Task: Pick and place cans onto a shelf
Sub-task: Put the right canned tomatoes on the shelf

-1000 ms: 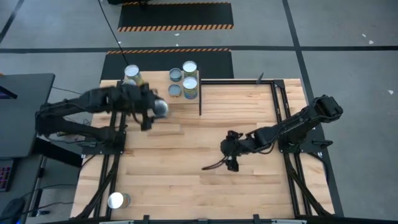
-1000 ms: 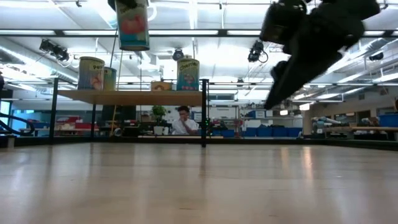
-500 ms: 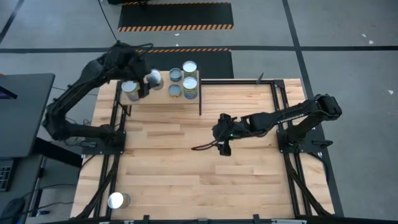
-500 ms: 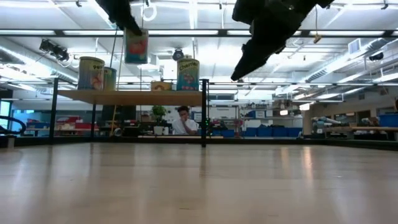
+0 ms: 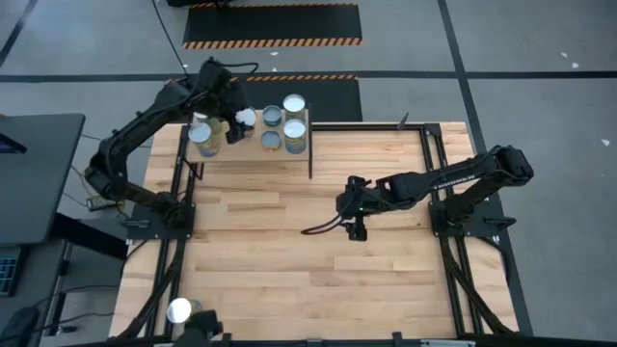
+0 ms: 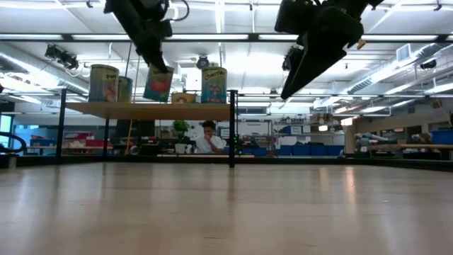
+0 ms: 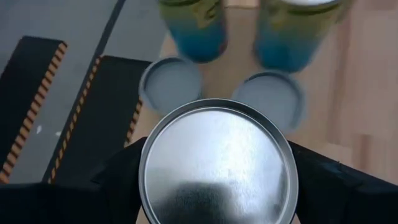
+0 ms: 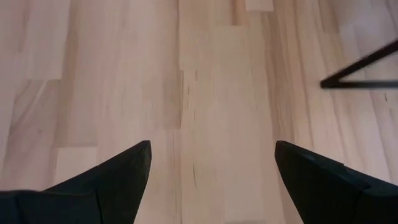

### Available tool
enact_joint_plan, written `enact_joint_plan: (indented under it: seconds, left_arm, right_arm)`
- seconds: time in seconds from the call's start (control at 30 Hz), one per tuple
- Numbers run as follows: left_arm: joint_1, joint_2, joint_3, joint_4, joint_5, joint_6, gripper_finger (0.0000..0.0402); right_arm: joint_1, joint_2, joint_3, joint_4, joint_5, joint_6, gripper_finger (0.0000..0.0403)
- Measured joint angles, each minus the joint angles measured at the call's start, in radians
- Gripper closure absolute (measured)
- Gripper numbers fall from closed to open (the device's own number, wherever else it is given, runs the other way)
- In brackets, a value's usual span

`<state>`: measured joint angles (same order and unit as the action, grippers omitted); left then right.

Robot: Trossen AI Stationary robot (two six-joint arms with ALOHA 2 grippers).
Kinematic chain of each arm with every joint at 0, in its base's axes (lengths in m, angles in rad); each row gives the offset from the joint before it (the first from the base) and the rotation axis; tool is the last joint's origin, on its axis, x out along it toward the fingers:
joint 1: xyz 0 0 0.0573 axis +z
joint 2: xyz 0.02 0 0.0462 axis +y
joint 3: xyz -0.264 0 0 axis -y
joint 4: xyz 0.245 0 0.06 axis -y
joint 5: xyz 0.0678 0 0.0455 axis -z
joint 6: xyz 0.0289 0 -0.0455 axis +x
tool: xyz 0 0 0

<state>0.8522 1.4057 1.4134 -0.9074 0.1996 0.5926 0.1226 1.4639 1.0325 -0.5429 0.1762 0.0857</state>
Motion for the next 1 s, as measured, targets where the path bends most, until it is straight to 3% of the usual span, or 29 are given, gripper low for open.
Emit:
enact_joint_plan:
  seconds: [0.13, 0.33, 0.57, 1.0]
  left_arm:
    - [0.030, 0.053, 0.000, -0.001, -0.026, 0.046, 0.0073]
    - [0.079, 0.076, 0.000, 0.045, 0.074, 0.034, 0.0073]
    - [0.072, 0.074, 0.000, 0.040, 0.077, -0.005, 0.0053]
    - [0.054, 0.073, 0.018, 0.015, -0.114, 0.076, 0.0047]
  right_arm:
    - [-0.014, -0.012, 0.000, 0.006, -0.008, -0.011, 0.0053]
    - [-0.047, -0.018, 0.000, 0.012, -0.007, -0.042, 0.0053]
    - [-0.088, -0.018, 0.000, 0.017, -0.021, -0.079, 0.0053]
    - [-0.123, -0.018, 0.000, 0.017, -0.047, -0.108, 0.0053]
